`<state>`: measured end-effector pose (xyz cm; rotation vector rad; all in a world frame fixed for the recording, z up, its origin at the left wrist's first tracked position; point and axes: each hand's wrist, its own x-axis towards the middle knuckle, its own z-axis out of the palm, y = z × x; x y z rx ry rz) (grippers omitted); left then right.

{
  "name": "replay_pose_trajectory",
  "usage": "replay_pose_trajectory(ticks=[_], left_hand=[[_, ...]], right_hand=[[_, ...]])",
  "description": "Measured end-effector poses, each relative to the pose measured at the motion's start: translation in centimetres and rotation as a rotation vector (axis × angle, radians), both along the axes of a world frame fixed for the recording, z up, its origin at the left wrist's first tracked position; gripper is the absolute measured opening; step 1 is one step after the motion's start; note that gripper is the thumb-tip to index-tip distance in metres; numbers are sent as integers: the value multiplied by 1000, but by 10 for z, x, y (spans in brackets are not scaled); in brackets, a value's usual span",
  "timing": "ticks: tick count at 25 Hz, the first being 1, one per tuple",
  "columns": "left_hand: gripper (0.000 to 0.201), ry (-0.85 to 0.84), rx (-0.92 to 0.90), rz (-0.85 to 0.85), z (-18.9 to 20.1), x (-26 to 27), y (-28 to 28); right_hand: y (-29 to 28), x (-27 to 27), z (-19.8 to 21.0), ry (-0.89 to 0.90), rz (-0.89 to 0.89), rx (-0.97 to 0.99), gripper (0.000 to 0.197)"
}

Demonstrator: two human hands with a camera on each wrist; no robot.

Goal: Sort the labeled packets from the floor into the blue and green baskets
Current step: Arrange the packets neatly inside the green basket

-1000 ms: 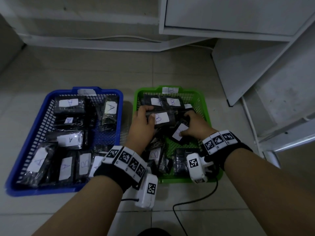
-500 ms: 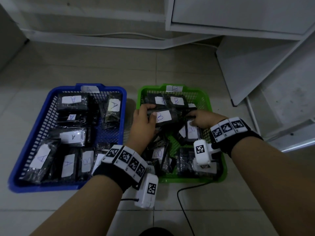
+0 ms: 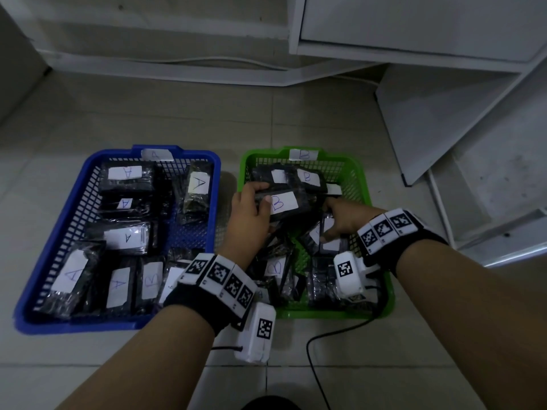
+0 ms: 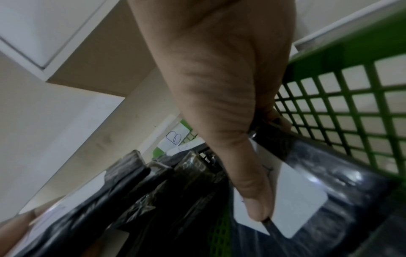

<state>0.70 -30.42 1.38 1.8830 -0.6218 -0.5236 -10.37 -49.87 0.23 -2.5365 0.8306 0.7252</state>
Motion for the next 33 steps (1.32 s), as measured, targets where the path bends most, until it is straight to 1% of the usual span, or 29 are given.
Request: replay_pose_trajectory(ticks=[2,4,6,8,9,12,14,16,17,19,20,21,22,23,24,26,27,28,30,31,32,33], left_hand=[[24,-5,-3,-1,0,0,0],[24,-9,2,-2,-2,0,0],[24,5,-13,11,-3,-3,-3],[24,23,-24,52,-4,-6,-7],[24,19,-19,83,-3,-9,-9],[26,-25,-16,162,5,-20,-16],[27,-69,-22,192,10,-25,-19],[25,-69,-41,159,11,-27,-24],[23,-18,-40,105,10,-28,-27],[19,129,-55,12,6,-30,-34],[25,235,-51,6,4,-30,-37],[43,334,-48,9,4,-31,-38],[64,429,-64,8,2,-31,-38],[73,465,-76,-21,8,-34,-35],[68,429,-86,-71,14,-37,-33],[47,290,-81,-177,22,-40,-29],[41,229,-72,-222,24,-41,-27],[39,183,-68,-256,21,-40,-27],[38,104,-69,-317,18,-43,-29],[38,87,-63,-349,17,-45,-30],[38,92,-52,-383,14,-47,-31],[40,111,-33,-411,13,-48,-32]], right_hand=[[-1,0,6,-50,-10,-28,84],[-1,1,14,-57,-7,-17,83],[0,1,25,-79,-15,39,72],[-1,-3,37,-162,-85,125,57],[-1,-6,44,-211,-140,159,53],[-6,-23,62,-422,-313,184,46],[-4,-35,74,-624,-486,274,31],[6,-44,83,-797,-631,429,12],[14,-44,84,-880,-688,501,11],[28,-44,79,-1047,-780,667,16],[32,-45,74,-1100,-801,714,22],[37,-46,68,-1127,-802,736,28],[40,-48,62,-1111,-775,714,30],[41,-50,58,-1064,-721,666,30],[41,-53,55,-994,-649,596,29],[37,-56,53,-866,-520,440,35],[35,-57,55,-821,-472,413,38],[33,-58,57,-790,-441,466,40],[28,-59,60,-701,-378,653,46],[26,-59,60,-666,-335,686,51],[22,-60,56,-636,-293,661,54],[19,-60,52,-613,-248,591,55]])
